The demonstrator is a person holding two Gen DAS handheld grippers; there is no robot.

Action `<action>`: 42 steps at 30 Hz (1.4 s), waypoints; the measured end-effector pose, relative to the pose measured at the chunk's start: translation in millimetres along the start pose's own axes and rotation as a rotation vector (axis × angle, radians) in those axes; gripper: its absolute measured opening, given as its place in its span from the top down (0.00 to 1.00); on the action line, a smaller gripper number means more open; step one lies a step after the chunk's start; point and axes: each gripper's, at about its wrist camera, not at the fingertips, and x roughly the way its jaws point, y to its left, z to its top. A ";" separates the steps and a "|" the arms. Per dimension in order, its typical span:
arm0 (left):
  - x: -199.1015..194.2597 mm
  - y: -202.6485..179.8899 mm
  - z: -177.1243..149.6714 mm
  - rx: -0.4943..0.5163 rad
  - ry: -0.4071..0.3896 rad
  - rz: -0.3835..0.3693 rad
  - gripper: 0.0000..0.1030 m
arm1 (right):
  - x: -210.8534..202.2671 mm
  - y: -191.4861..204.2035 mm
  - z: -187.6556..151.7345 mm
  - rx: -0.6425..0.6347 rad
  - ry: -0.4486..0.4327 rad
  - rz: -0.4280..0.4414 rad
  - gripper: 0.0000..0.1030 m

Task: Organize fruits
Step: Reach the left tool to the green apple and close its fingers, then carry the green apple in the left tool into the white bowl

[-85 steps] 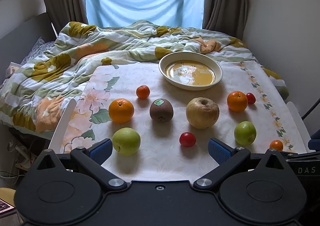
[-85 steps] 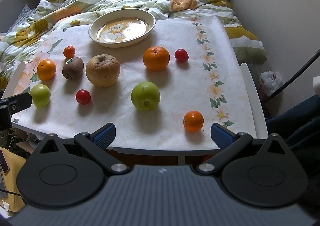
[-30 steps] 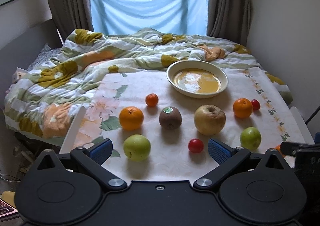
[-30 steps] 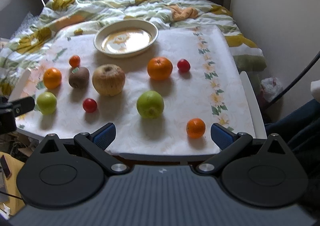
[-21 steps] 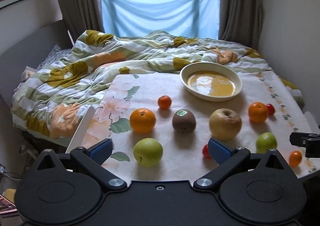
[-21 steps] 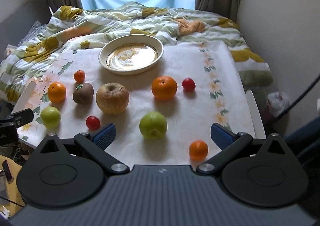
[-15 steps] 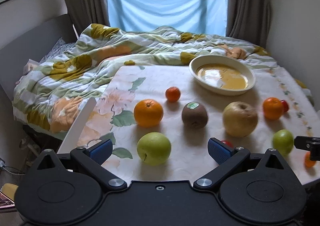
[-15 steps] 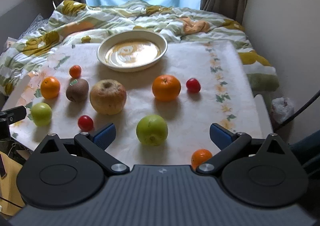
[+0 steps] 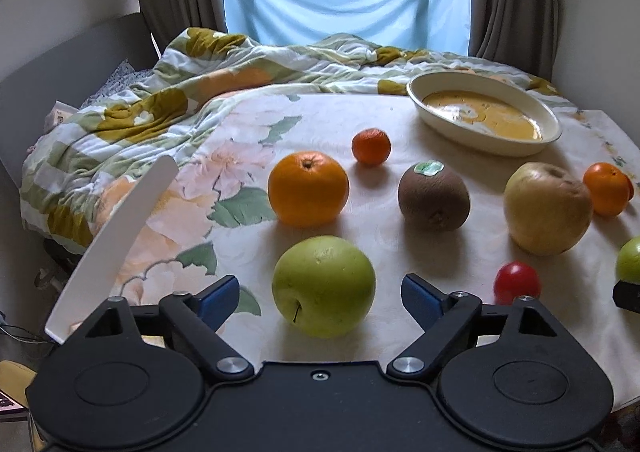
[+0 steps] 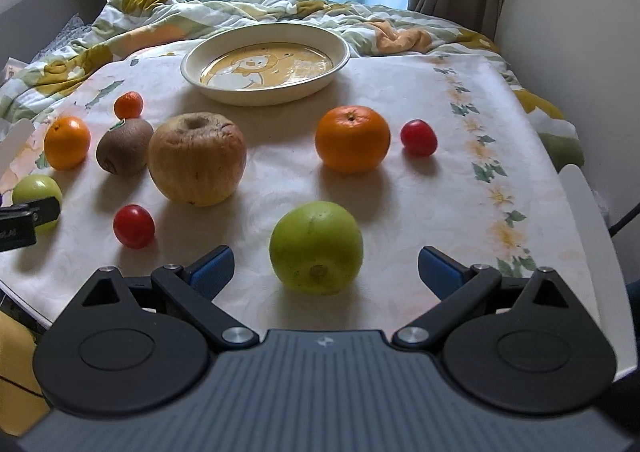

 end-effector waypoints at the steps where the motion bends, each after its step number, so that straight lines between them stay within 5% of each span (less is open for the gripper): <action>1: 2.1 0.3 -0.5 -0.002 0.007 -0.003 0.15 | 2.3 0.2 -0.5 0.002 0.001 0.000 0.00; 5: 5.2 0.5 2.3 -0.002 0.014 -0.007 0.22 | 4.9 0.1 -0.6 0.022 0.002 0.009 0.00; 7: 7.7 0.9 3.4 -0.005 0.026 -0.016 0.39 | 5.2 -0.3 0.2 0.022 0.004 0.017 0.00; 8: 9.0 1.0 3.7 -0.010 0.034 -0.028 0.41 | 6.0 -0.4 0.5 0.021 0.008 0.017 0.00; 13: 7.9 -0.6 2.2 -0.002 0.029 -0.029 0.41 | 6.3 0.7 2.1 0.016 0.002 0.012 0.03; 21: 2.4 0.2 0.9 -0.011 0.040 -0.039 0.41 | 10.6 2.9 2.4 -0.023 0.021 0.009 0.34; 32: -33.2 -1.0 17.6 -0.031 0.011 -0.053 0.41 | -6.2 -4.2 12.9 -0.026 -0.012 0.048 0.34; 42: -77.4 -6.7 71.6 -0.043 -0.079 -0.074 0.41 | -42.3 -18.5 57.6 -0.039 -0.079 0.085 0.34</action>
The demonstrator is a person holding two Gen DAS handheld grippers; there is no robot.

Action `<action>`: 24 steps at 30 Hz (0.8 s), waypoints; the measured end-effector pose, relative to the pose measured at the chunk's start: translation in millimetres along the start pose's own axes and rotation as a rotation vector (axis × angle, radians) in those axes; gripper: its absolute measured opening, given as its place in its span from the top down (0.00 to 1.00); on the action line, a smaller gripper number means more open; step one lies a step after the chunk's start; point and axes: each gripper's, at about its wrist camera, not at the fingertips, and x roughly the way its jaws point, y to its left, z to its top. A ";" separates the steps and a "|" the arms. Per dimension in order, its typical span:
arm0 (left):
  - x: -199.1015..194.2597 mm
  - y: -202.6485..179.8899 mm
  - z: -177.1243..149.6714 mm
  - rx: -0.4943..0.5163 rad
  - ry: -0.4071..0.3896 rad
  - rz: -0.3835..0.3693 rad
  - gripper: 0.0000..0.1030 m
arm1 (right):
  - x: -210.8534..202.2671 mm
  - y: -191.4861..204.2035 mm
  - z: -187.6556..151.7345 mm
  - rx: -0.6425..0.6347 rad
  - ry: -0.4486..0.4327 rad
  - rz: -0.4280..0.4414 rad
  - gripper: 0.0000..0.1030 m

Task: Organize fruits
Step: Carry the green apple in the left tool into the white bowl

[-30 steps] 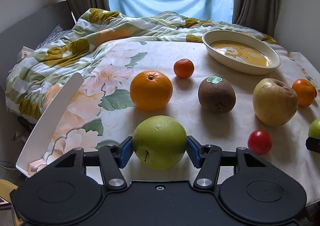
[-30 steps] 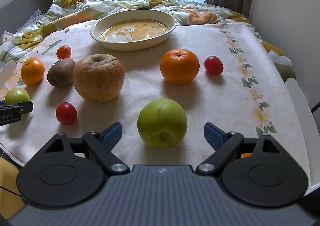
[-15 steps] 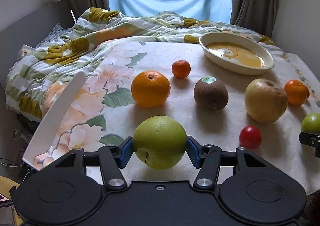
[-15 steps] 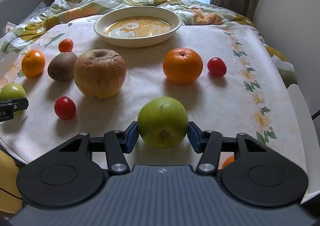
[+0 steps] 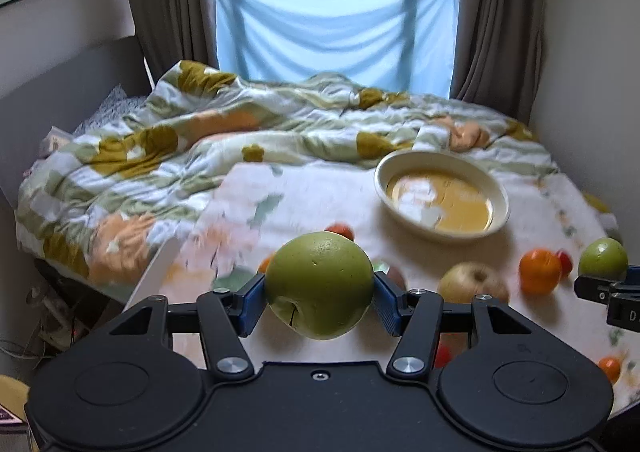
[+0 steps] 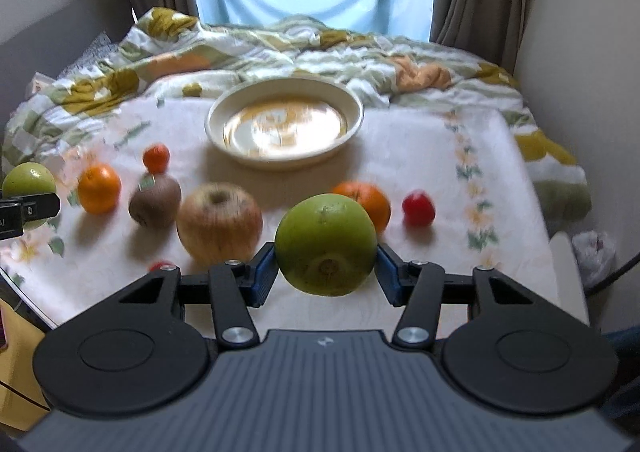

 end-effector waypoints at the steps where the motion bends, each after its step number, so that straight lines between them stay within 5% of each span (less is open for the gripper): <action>1: -1.0 -0.7 5.4 -0.007 -0.003 -0.009 0.41 | -2.2 -1.6 4.4 -0.004 -0.005 0.005 0.34; 11: 16.1 -18.4 62.7 -0.023 -0.028 -0.062 0.41 | -8.4 -14.4 56.5 -0.028 -0.042 0.065 0.34; 24: 106.8 -61.3 129.5 0.069 0.012 -0.184 0.41 | 44.1 -34.5 123.0 0.010 -0.040 0.042 0.34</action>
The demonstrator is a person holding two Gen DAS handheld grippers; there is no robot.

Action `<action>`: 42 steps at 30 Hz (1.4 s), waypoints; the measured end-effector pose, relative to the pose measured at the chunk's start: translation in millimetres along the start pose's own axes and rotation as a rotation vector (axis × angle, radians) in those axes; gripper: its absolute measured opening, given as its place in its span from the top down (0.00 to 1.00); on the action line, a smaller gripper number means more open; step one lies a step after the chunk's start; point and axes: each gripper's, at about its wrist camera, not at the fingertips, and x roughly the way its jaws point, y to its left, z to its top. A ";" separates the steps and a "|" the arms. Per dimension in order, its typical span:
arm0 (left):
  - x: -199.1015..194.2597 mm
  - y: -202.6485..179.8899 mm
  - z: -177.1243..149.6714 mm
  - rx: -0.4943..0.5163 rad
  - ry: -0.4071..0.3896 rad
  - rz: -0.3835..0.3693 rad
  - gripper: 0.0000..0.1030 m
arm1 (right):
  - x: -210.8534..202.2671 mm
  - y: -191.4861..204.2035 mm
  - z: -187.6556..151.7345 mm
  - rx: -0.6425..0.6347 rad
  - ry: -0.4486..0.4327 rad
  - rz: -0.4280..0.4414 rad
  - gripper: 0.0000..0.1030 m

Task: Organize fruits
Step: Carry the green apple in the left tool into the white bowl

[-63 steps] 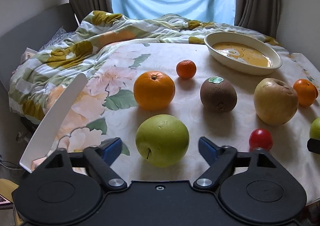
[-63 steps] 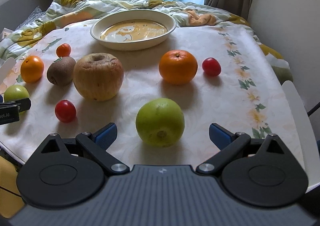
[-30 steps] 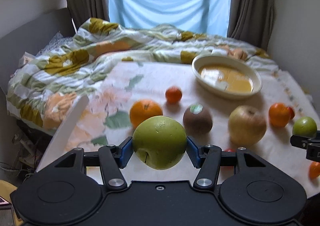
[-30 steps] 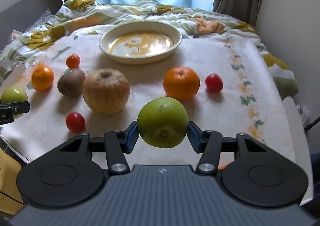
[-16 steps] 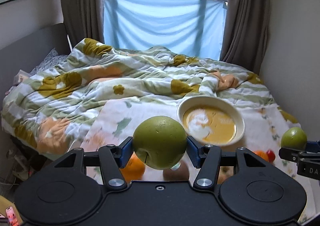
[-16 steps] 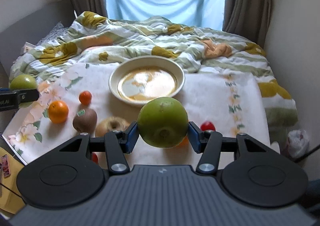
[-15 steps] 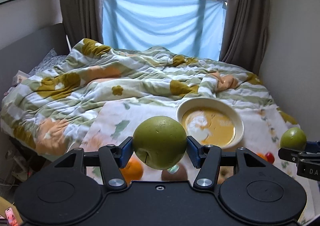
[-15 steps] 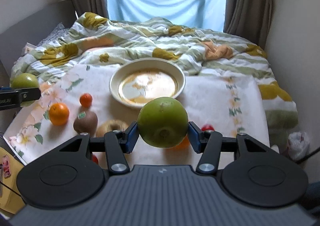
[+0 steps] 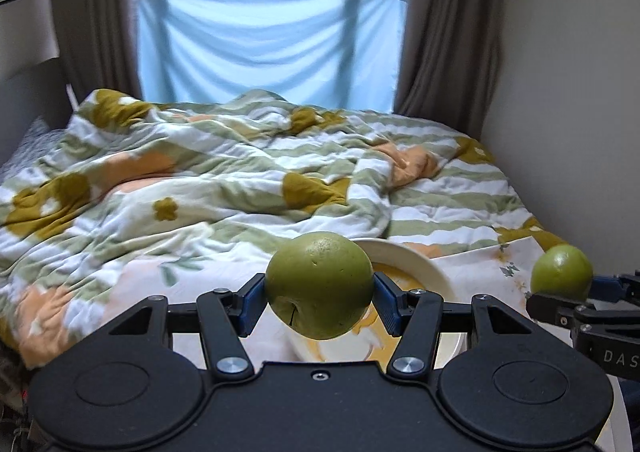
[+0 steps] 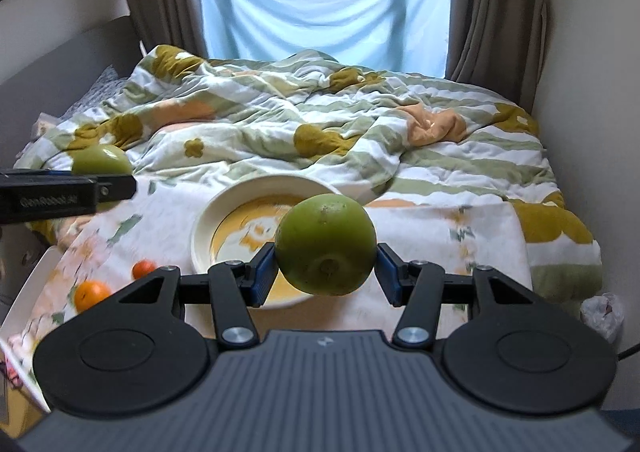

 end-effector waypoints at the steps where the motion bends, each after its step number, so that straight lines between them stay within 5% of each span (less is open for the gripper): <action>1: 9.6 -1.9 3.3 0.010 0.009 -0.009 0.41 | 5.6 -2.9 4.2 0.004 0.000 -0.006 0.34; 14: 118.2 -14.4 17.9 0.121 0.128 -0.091 0.41 | 78.7 -24.7 33.8 0.069 0.046 -0.061 0.34; 24: 162.6 -23.8 7.3 0.194 0.196 -0.129 0.41 | 109.2 -31.8 34.3 0.102 0.089 -0.087 0.34; 28: 166.3 -25.0 4.6 0.208 0.201 -0.133 0.36 | 113.4 -32.4 35.0 0.107 0.098 -0.096 0.34; 31: 152.3 -24.1 6.9 0.219 0.138 -0.145 0.03 | 113.4 -31.8 35.7 0.110 0.098 -0.104 0.34; 42: 98.7 14.2 1.4 0.122 0.104 -0.121 0.02 | 113.6 -19.5 41.2 0.066 0.107 -0.064 0.34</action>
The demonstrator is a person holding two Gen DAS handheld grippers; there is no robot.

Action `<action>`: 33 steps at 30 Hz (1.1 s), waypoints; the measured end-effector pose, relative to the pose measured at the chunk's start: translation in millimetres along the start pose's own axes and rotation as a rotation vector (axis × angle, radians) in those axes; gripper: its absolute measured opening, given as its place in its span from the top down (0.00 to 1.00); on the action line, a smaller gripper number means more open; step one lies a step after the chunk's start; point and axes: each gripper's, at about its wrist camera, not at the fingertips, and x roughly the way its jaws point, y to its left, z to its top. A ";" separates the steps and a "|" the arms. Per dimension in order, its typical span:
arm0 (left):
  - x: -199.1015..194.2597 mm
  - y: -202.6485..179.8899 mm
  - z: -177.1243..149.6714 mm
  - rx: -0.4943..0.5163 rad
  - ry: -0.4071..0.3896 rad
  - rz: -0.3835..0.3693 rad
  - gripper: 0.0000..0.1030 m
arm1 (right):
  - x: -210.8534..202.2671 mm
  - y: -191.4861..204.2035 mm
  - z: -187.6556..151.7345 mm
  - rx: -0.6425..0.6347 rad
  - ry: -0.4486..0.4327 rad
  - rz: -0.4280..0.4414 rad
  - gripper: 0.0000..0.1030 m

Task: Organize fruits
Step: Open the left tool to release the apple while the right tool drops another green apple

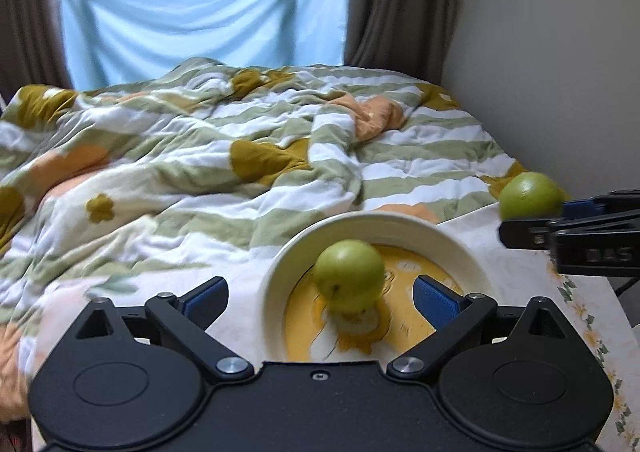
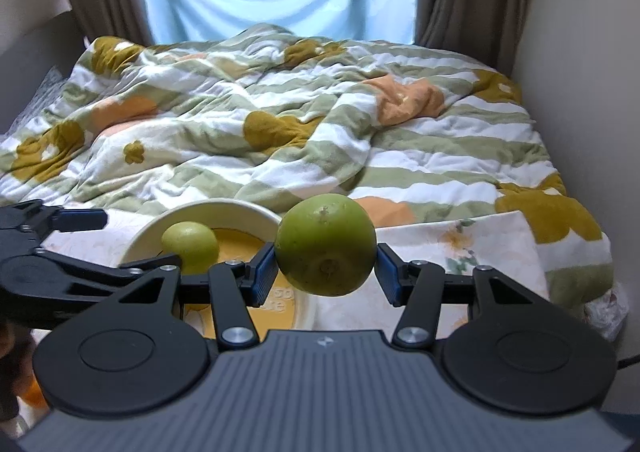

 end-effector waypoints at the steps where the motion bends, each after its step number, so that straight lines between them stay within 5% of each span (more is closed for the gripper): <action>1: -4.5 2.6 -2.8 -0.010 -0.001 0.005 0.02 | 2.2 2.1 0.1 -0.007 0.004 0.011 0.34; 15: -33.8 26.4 -34.3 -0.093 -0.008 0.118 0.02 | 62.3 43.2 -16.7 -0.178 0.048 0.064 0.34; 28: -38.8 23.9 -45.2 -0.095 -0.010 0.109 0.02 | 82.2 53.5 -22.6 -0.253 0.084 0.026 0.34; 33: -40.7 23.5 -44.5 -0.101 -0.009 0.096 0.02 | 67.1 58.2 -22.8 -0.281 0.016 -0.014 0.00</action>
